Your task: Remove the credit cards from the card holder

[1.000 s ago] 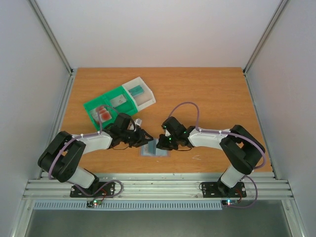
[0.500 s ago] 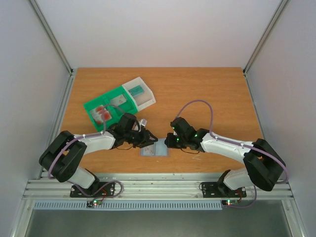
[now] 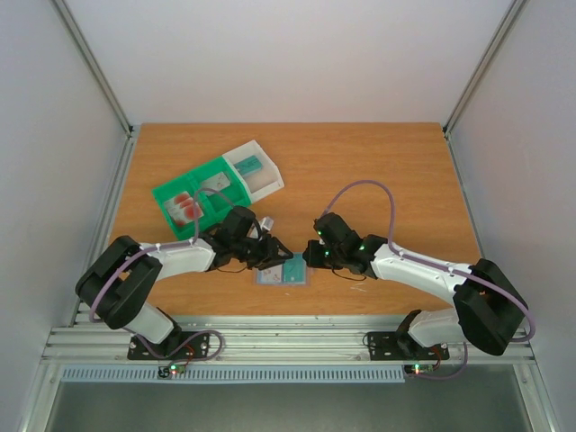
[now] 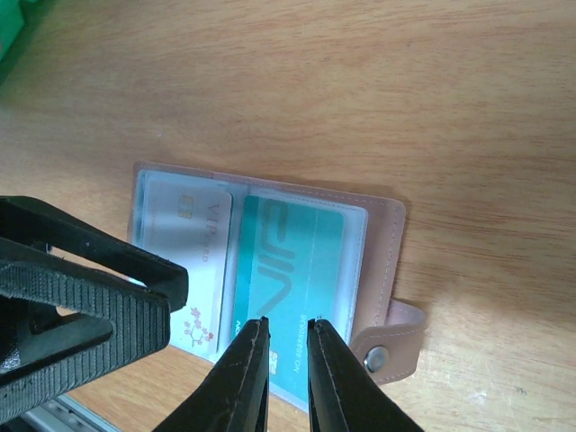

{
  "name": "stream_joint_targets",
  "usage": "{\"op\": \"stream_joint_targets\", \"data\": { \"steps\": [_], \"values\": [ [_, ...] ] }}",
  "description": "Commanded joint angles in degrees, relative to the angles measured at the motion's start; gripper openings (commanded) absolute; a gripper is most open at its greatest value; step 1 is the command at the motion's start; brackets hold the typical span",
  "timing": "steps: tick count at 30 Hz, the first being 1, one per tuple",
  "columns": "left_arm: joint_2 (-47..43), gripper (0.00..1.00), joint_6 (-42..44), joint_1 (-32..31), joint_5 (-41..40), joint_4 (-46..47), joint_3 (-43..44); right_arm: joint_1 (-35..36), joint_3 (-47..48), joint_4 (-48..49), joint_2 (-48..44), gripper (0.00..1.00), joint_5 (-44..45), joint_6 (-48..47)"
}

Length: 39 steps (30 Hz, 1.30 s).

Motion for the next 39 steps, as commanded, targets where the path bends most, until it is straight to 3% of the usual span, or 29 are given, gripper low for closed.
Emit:
{"op": "stream_joint_targets", "data": {
  "steps": [1,23,39],
  "values": [
    [-0.74,0.37,2.19,-0.25,-3.12,-1.68,1.23,0.27,-0.43,0.09,-0.51,0.14,0.38,-0.74],
    [4.55,0.37,6.81,-0.24,-9.25,-4.52,1.59,0.19,2.99,1.94,11.55,0.11,-4.15,-1.92],
    [7.1,0.33,4.65,-0.25,-7.48,1.02,0.49,0.21,-1.61,1.85,13.94,0.03,-2.05,-0.72]
  ]
}}
